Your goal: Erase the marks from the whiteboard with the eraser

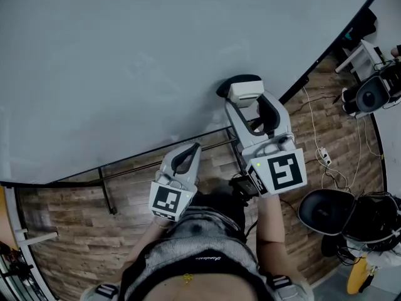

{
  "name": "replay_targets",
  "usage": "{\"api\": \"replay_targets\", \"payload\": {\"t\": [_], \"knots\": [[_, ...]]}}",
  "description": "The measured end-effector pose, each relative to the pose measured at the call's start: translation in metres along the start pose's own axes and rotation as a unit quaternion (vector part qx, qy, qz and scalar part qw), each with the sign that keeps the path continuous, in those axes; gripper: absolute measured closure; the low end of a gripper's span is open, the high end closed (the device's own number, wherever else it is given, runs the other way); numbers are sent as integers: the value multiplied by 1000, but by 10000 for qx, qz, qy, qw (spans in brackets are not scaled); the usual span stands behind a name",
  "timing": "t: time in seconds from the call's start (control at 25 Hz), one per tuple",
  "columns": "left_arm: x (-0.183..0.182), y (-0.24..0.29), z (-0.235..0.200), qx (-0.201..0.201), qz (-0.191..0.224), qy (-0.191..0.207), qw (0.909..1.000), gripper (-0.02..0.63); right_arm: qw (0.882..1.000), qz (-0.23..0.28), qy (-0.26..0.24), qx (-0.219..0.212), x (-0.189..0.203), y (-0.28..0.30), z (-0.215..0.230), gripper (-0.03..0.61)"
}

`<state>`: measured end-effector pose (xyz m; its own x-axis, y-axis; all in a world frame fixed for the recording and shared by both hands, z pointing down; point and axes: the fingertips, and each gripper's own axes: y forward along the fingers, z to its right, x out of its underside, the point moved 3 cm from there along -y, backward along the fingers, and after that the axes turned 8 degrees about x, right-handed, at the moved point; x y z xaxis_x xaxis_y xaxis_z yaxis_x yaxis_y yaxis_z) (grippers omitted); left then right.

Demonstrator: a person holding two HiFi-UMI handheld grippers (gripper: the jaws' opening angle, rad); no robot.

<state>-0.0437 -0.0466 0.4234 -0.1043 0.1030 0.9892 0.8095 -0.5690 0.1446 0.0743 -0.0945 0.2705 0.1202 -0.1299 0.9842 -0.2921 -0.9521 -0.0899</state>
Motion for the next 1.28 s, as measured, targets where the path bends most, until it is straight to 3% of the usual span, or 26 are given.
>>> {"api": "replay_targets", "payload": {"t": [0.2,0.48,0.92,1.16,1.28], "knots": [[3,5,6,37,11,-116,9999,611,9981,563,-199,-165,-56,3,-2,341],[8,-2,-9,-212,16,-92,9997,611,9986,508,37,-133,-49,17,-4,342],[7,-5,-7,-265,-45,-150,9995,611,9984,-318,427,-186,28,18,-11,342],[11,-7,-5,-308,-107,-170,9993,611,9909,-1157,624,-281,89,17,-20,341],[12,-13,-3,-358,-98,-177,9992,611,9882,-1377,589,-321,97,13,-25,342]]}}
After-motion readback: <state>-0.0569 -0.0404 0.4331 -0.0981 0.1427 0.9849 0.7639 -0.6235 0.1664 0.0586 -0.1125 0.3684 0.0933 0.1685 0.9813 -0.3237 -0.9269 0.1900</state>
